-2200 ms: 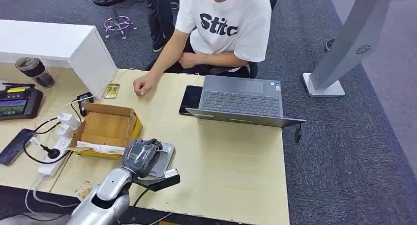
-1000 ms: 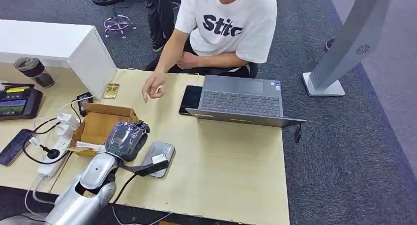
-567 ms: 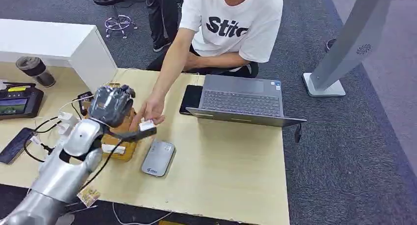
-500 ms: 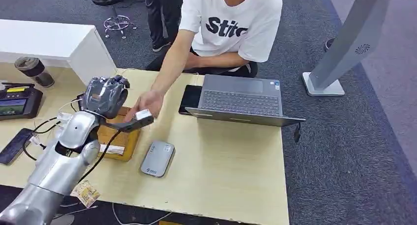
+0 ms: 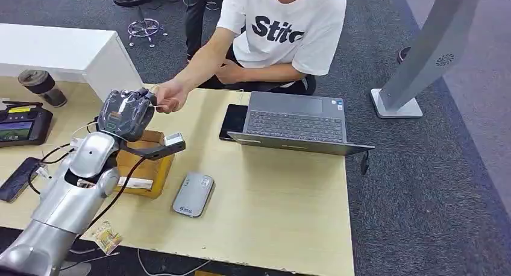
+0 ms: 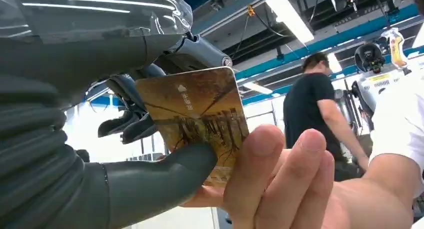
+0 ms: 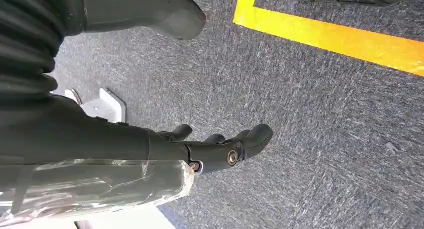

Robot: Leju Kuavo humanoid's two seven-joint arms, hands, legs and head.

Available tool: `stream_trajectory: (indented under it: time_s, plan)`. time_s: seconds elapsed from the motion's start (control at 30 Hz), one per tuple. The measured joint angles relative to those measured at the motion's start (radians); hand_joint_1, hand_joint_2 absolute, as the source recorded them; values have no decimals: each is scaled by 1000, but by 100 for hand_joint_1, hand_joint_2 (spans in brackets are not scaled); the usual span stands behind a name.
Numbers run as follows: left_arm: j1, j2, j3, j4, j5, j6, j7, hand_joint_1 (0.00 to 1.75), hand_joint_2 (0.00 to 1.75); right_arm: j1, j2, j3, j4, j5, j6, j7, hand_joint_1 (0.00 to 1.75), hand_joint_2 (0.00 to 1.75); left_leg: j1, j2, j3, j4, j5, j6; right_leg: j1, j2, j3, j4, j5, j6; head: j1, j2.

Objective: Pass the card to the sensor for recognition and then transmit it.

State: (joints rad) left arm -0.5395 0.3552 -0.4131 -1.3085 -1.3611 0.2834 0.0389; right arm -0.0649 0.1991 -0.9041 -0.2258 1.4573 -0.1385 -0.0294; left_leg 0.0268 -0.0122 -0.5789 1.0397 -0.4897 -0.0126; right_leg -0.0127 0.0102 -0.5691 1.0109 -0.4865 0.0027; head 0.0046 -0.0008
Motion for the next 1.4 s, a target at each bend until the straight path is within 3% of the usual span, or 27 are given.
stream_trajectory:
  time_s: [0.3, 0.33, 0.37, 0.7, 1.07, 1.4]
  plan:
    - [-1, 5, 0, 13, -1, 1, 5, 175, 175, 0, 0, 1, 0, 0, 0, 0, 0, 175, 0, 2, 0, 0, -1, 0, 0, 3, -1, 0, 0, 0, 0, 0]
    - [-1, 5, 0, 14, -1, 1, 5, 21, 175, 0, 0, 1, 0, 0, 0, 0, 0, 175, 0, 3, 0, 0, -1, 0, 0, 4, -2, 0, 0, 0, 0, 0]
    - [-2, 5, 1, 15, -2, 2, 6, 0, 175, 0, 0, 1, 0, 0, 0, 0, 0, 175, 0, 3, -1, 0, -1, 0, 0, 4, -2, 0, 0, 0, 0, 0]
    - [-1, -3, 29, 16, -4, 61, 35, 0, 175, 0, 0, 2, 1, -3, 0, 2, 0, 175, 0, 2, -1, 0, 0, -1, 0, 3, -1, 0, 0, 0, 0, 0]
    - [22, -17, 60, 11, 10, 74, 44, 0, 175, 0, 0, 2, 1, -18, 0, 3, 0, 175, 0, 2, -1, 0, 0, -1, 0, 3, -1, 0, 0, 0, 0, 0]
    - [63, -15, 74, -90, 74, -37, 55, 0, 175, 2, 0, 1, 1, -36, 0, 5, 0, 175, 0, 1, -1, 0, 0, -1, 0, 3, -1, 0, 0, 0, 0, 0]
